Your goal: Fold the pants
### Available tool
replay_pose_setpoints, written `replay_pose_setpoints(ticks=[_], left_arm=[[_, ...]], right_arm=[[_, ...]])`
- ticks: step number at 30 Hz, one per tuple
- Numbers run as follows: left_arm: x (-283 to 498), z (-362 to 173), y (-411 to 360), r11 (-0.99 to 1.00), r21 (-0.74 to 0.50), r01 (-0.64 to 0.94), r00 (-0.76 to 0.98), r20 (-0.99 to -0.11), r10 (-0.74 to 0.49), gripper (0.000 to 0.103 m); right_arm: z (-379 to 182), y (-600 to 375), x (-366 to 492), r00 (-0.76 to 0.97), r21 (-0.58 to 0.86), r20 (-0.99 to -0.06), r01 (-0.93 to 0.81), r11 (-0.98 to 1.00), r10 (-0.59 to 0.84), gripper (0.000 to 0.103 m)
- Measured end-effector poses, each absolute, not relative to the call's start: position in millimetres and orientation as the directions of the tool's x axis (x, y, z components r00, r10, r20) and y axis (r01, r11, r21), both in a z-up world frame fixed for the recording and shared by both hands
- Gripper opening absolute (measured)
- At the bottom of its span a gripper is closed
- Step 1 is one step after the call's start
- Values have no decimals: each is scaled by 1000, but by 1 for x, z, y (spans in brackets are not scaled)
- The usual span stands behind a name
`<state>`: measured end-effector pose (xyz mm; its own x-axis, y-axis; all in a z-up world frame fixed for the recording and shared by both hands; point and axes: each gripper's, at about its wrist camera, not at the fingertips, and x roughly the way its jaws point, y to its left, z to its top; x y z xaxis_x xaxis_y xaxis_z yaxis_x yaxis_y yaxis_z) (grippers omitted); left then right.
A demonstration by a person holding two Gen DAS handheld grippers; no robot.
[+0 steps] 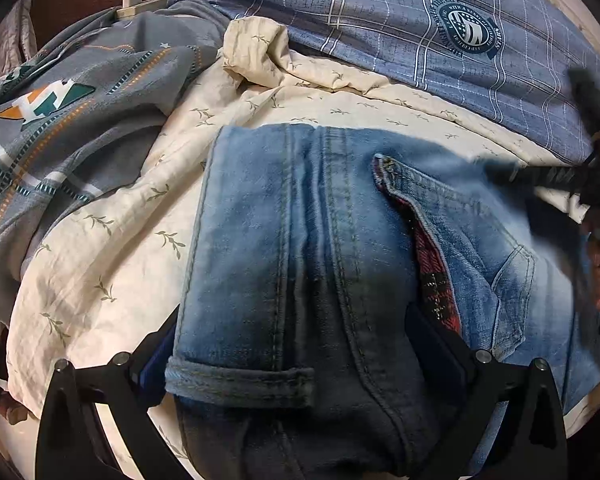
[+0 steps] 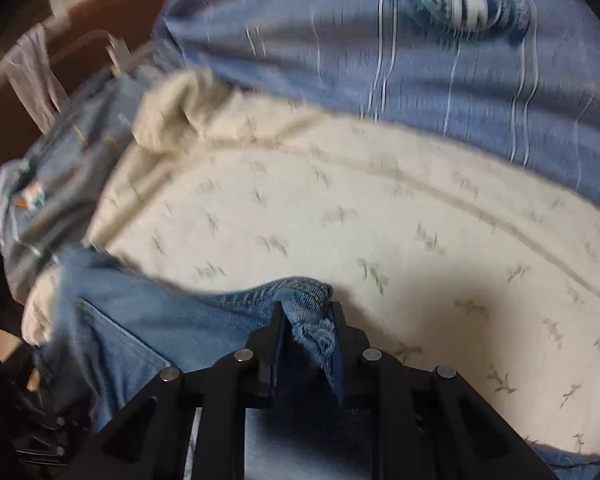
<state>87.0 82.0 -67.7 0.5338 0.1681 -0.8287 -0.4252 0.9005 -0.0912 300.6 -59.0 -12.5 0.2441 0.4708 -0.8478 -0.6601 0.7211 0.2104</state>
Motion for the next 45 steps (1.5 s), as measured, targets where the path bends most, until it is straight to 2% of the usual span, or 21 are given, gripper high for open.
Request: replay_pose_setpoints(ticks=[2, 4, 5, 8, 11, 14, 16, 17, 18, 22, 24, 25, 26, 27, 29, 32, 33, 35, 38, 42, 45], left_arm=[[87, -67, 82, 899, -91, -429, 534, -828, 171, 103], [86, -67, 82, 899, -92, -428, 539, -825, 172, 103], [85, -67, 82, 899, -93, -427, 540, -824, 171, 103], [85, -67, 80, 897, -90, -434, 539, -823, 178, 103], [85, -66, 79, 895, -86, -438, 538, -823, 184, 103], [85, -66, 79, 894, -83, -439, 538, -822, 188, 103], [85, -66, 78, 895, -76, -439, 540, -818, 196, 103], [84, -65, 78, 896, -73, -439, 541, -817, 199, 103], [84, -65, 77, 896, -71, -439, 543, -815, 201, 103], [84, -65, 75, 895, -58, -443, 545, -809, 218, 103], [85, -64, 72, 893, -44, -449, 547, -804, 235, 103], [84, -63, 70, 893, -31, -450, 549, -798, 249, 103], [84, -62, 69, 893, -23, -449, 552, -794, 256, 103], [83, -62, 69, 894, -19, -448, 555, -789, 262, 103], [82, -62, 68, 895, -18, -446, 562, -783, 265, 103], [83, -62, 69, 891, -24, -453, 565, -781, 267, 103], [83, -62, 69, 889, -23, -457, 565, -780, 270, 103], [83, -60, 69, 889, -29, -457, 566, -780, 265, 103], [77, -47, 71, 882, -45, -468, 577, -772, 267, 103], [52, -10, 51, 898, -79, -432, 666, -700, 259, 103], [52, -8, 28, 926, 10, -378, 667, -690, 280, 103]], right_arm=[[-21, -60, 304, 223, 219, -853, -668, 712, 472, 28], [-8, -62, 301, 237, 201, -859, -659, 725, 454, 55], [1, -67, 299, 247, 220, -844, -648, 729, 475, 76], [32, -91, 286, 321, 257, -782, -615, 745, 535, 77], [45, -119, 269, 251, 467, -698, -550, 692, 670, 77], [13, -132, 257, 94, 656, -632, -465, 595, 770, 78], [-36, -147, 270, 72, 651, -704, -332, 682, 707, 74], [-40, -165, 272, 116, 734, -621, -259, 627, 775, 68], [-36, -176, 273, 127, 769, -596, -190, 610, 793, 71], [-2, -207, 252, 230, 758, -545, -276, 591, 806, 78], [-21, -233, 261, 275, 698, -619, -237, 675, 736, 85], [-37, -251, 271, 272, 706, -643, -150, 692, 716, 80], [-46, -273, 277, 273, 795, -571, -54, 605, 775, 66], [-41, -286, 279, 267, 831, -532, -14, 555, 803, 67], [-10, -301, 274, 325, 822, -490, -136, 552, 809, 69], [-17, -344, 290, 410, 749, -590, -43, 661, 696, 78], [-39, -364, 300, 399, 763, -610, 61, 644, 685, 69], [-44, -387, 301, 426, 855, -499, 101, 508, 755, 67], [-14, -400, 281, 500, 878, -406, -20, 479, 765, 77], [-5, -420, 238, 472, 868, -426, -29, 496, 772, 77], [-6, -468, 203, 457, 899, -382, -16, 437, 803, 78]])
